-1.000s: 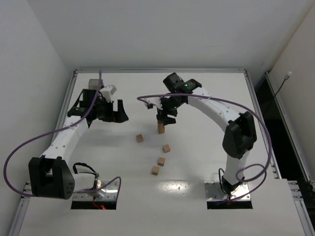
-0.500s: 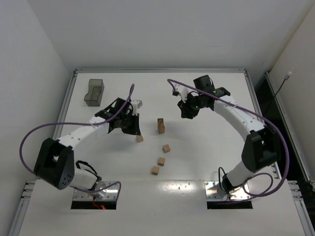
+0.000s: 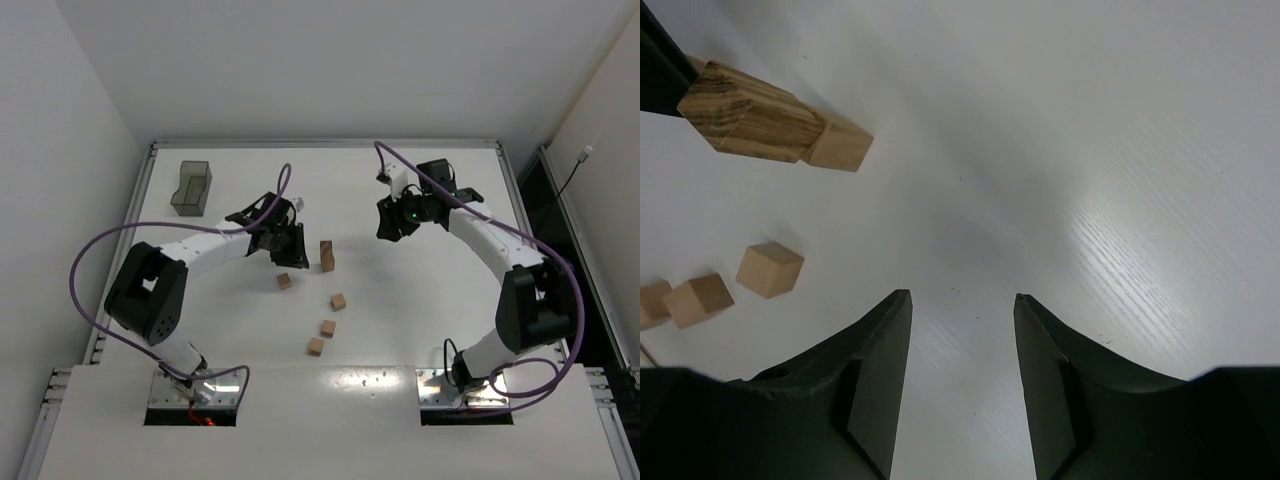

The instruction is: Build the wood block tower

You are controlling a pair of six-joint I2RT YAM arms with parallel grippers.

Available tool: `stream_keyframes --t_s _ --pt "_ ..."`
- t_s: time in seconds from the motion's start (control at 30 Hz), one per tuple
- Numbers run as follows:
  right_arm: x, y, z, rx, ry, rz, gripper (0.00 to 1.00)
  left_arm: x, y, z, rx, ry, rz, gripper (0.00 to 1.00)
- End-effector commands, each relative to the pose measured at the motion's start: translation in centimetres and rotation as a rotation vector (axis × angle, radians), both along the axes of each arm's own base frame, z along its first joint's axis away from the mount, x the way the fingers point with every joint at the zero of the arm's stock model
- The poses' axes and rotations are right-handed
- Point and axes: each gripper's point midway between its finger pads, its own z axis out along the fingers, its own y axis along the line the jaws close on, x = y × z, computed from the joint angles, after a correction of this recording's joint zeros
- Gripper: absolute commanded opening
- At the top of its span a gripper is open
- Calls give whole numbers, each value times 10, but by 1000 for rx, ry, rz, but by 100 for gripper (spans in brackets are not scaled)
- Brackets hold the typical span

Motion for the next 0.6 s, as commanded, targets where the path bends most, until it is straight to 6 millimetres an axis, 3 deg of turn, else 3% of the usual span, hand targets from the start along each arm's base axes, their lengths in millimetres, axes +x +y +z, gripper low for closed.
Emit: stream_keyframes --t_s 0.0,0.17,0.23,0.37,0.57 --pt "7 7 24 82 -59 -32 42 12 -24 14 -48 -26 7 19" --pt "6 5 23 86 -48 -36 42 15 -28 2 -26 -7 4 19" --pt "5 6 24 93 -46 -30 42 18 -29 2 -26 -7 4 23" --pt "6 4 27 100 -44 -32 42 19 -30 -2 -20 2 4 40" --pt "8 6 27 103 -48 -20 42 23 -33 -2 -25 -5 4 44"
